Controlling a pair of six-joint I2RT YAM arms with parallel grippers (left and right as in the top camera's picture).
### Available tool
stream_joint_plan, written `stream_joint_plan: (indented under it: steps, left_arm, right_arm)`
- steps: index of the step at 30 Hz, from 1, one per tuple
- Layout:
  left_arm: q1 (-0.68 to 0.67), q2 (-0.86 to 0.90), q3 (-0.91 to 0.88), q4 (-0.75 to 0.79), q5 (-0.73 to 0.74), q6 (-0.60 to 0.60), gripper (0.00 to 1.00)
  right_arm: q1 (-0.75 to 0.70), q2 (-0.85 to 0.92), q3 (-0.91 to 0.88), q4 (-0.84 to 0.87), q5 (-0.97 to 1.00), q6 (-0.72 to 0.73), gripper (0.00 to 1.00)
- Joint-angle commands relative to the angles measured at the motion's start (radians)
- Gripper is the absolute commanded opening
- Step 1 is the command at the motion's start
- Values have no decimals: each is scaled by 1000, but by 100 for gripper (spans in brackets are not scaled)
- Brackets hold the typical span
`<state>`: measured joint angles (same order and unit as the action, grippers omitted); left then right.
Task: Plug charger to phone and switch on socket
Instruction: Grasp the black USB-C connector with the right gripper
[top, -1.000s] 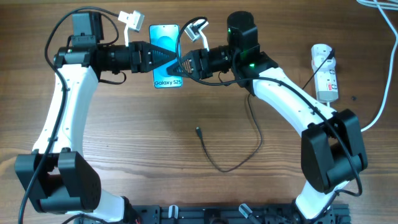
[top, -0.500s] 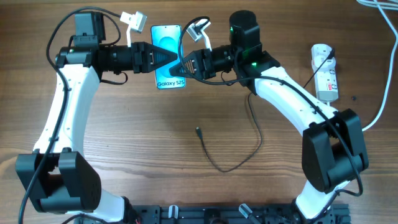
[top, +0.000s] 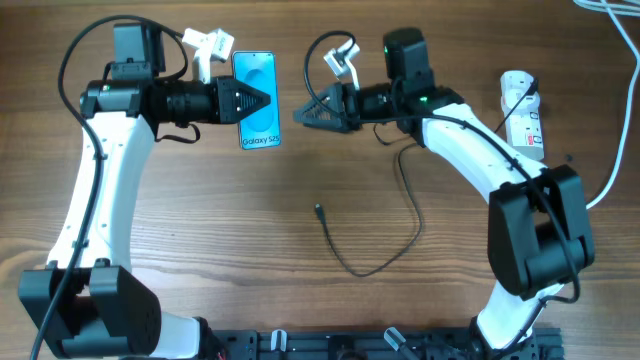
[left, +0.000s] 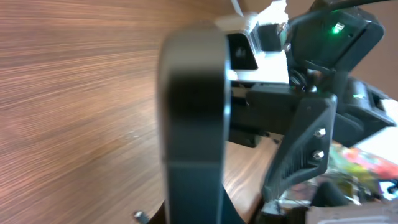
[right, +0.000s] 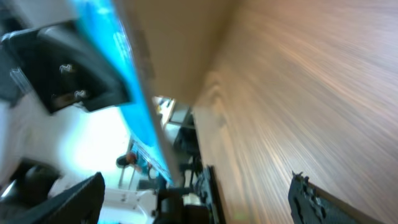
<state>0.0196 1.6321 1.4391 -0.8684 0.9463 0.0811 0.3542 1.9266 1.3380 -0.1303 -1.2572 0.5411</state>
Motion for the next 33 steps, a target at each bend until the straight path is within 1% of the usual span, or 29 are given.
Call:
stream_joint_plan:
  steps: [1, 3, 5, 7, 10, 11, 14, 17, 19, 21, 24, 25, 26, 28, 29, 30, 33]
  left_arm:
    - [0, -3, -69, 6, -51, 7, 4]
    - [-3, 24, -112, 37, -54, -46, 4]
    - [-5, 56, -148, 74, -55, -119, 4]
    - [-12, 104, -188, 114, -58, -220, 4]
    - [-26, 158, -209, 118, -80, -355, 4]
    - [-33, 177, -211, 118, -92, -394, 4]
    - [-57, 202, -211, 120, -132, -396, 4]
    - [-69, 202, -211, 192, -155, -406, 4]
    - [-68, 202, -211, 257, -156, -476, 4]
    - [-68, 202, -211, 278, -176, -494, 4]
    - [-68, 202, -211, 250, -317, -495, 4]
    - [-68, 202, -211, 243, -356, -518, 4]
    - [-68, 202, -211, 243, -370, -547, 4]
    - [-68, 202, -211, 244, -370, -561, 4]
    - [-68, 202, -211, 245, -373, -561, 4]
    - [-68, 202, -211, 245, -373, -561, 4]
    - [-67, 202, -211, 248, -391, -563, 4]
  right_arm:
    - [-9, 20, -5, -209, 294, -178, 95]
    - [-5, 20, -5, -347, 481, -211, 95]
    - [-4, 20, -5, -445, 617, -233, 95]
    - [-4, 20, -5, -545, 761, -236, 95]
    - [-4, 20, -5, -613, 842, -235, 96]
    - [-4, 20, -5, -634, 859, -236, 100]
    - [-4, 20, -5, -666, 860, -251, 100]
    - [6, 20, -5, -703, 860, -254, 100]
    - [29, 20, -5, -722, 860, -254, 98]
    - [58, 20, -5, -729, 861, -253, 81]
    - [125, 20, -5, -750, 893, -250, 43]
    - [152, 20, -5, -762, 927, -249, 33]
    - [182, 20, -5, -772, 962, -246, 27]
    - [243, 20, -5, -792, 1048, -195, 21]
    - [264, 20, -5, -798, 1074, -174, 15]
    - [287, 20, -8, -800, 1096, -155, 12]
    - [347, 20, -24, -795, 1131, -101, 10]
